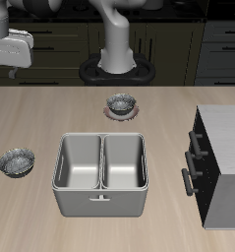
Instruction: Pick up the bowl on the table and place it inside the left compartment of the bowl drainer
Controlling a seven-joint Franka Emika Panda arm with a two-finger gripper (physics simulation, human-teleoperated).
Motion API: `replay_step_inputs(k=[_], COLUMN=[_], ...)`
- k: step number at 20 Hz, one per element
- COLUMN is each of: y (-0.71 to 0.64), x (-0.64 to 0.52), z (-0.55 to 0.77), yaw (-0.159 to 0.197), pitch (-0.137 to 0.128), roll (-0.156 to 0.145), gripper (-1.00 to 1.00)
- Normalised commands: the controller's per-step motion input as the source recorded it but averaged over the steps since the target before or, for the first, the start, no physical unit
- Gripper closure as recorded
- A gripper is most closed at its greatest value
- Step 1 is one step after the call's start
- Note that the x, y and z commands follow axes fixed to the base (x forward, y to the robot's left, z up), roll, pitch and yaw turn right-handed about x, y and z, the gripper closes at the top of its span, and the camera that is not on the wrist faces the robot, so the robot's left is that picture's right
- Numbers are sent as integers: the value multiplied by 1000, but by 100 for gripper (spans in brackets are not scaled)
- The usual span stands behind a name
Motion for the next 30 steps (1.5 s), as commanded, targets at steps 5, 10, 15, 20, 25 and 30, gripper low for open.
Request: replay_step_inputs(k=[5, 10, 15, 20, 25, 30], y=[7, -1, -48, -58, 67, -84], x=[163, 157, 105, 100, 45, 65], z=[28, 15, 44, -21, -61, -170], yaw=[-1, -3, -11, -15, 15, 10], pitch=[-6, -12, -15, 3, 3, 15], roll=[2, 9, 3, 10, 24, 9], gripper=[-100, -100, -100, -100, -100, -100])
